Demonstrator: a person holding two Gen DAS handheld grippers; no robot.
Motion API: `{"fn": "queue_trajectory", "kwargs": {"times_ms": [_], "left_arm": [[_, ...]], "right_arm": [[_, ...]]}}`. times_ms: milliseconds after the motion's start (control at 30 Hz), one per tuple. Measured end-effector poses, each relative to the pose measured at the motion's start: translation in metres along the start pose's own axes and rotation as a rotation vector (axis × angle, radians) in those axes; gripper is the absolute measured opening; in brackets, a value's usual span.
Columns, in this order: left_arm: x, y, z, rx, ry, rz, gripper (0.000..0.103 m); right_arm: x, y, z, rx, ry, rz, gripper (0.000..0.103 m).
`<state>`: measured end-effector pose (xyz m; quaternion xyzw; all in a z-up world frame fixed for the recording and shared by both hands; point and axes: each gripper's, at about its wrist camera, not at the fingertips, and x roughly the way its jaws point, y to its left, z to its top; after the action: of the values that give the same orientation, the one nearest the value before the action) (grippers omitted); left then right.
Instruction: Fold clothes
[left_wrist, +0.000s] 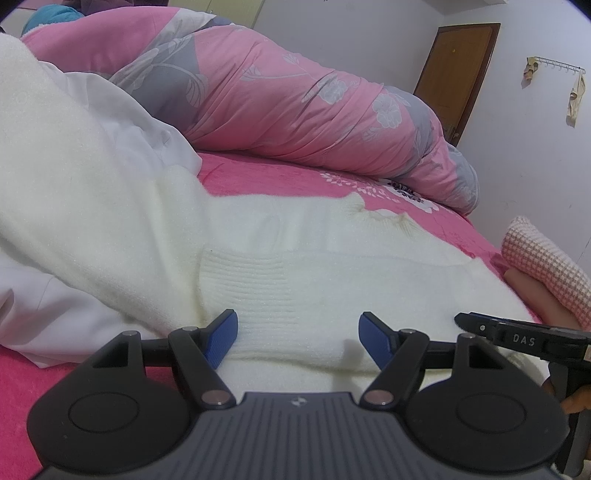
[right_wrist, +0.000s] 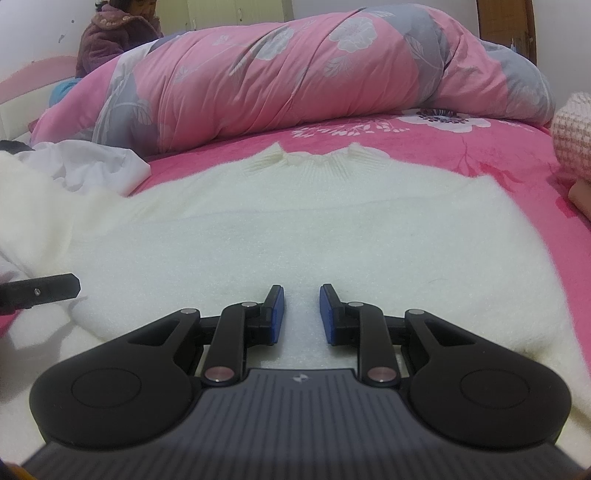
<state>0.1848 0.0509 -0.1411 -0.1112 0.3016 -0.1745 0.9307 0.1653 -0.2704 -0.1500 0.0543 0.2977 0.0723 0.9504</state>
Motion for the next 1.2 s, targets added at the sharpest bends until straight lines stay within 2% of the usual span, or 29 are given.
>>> {"fn": "queue_trajectory", "kwargs": {"times_ms": [333,433,600,733,800,867,900,933,1100,1200], "left_arm": [[0.0,-0.006,-0.001,0.03,0.004,0.025,0.074],[0.001,-0.007,-0.002,0.04,0.005,0.033,0.074],[0.001,-0.012,-0.003,0.055,0.009,0.045,0.074],[0.002,-0.02,-0.002,0.095,0.019,0.075,0.076],[-0.004,-0.022,0.0,0.097,0.017,0.09,0.076],[-0.023,-0.027,0.001,0.088,-0.013,0.137,0.08],[-0.033,-0.03,0.0,0.087,-0.031,0.152,0.086],[-0.043,-0.032,-0.002,0.088,-0.049,0.165,0.088],[-0.086,-0.032,-0.009,0.078,-0.091,0.29,0.088],[-0.108,-0.023,0.0,0.041,-0.157,0.369,0.088]], "right_arm": [[0.0,0.0,0.002,0.001,-0.001,-0.002,0.021],[-0.012,-0.011,0.003,0.039,-0.004,-0.022,0.021],[-0.04,-0.074,-0.003,0.181,-0.036,-0.119,0.021],[-0.053,-0.11,-0.01,0.291,-0.07,-0.135,0.02],[-0.057,-0.103,-0.008,0.282,-0.086,-0.134,0.021],[-0.061,-0.09,-0.004,0.253,-0.106,-0.128,0.023],[-0.063,-0.082,-0.001,0.241,-0.119,-0.095,0.023],[-0.064,-0.075,0.003,0.23,-0.131,-0.061,0.023],[-0.051,-0.024,0.016,0.09,-0.125,0.059,0.025],[-0.032,-0.002,0.014,0.046,-0.086,0.105,0.025]]}}
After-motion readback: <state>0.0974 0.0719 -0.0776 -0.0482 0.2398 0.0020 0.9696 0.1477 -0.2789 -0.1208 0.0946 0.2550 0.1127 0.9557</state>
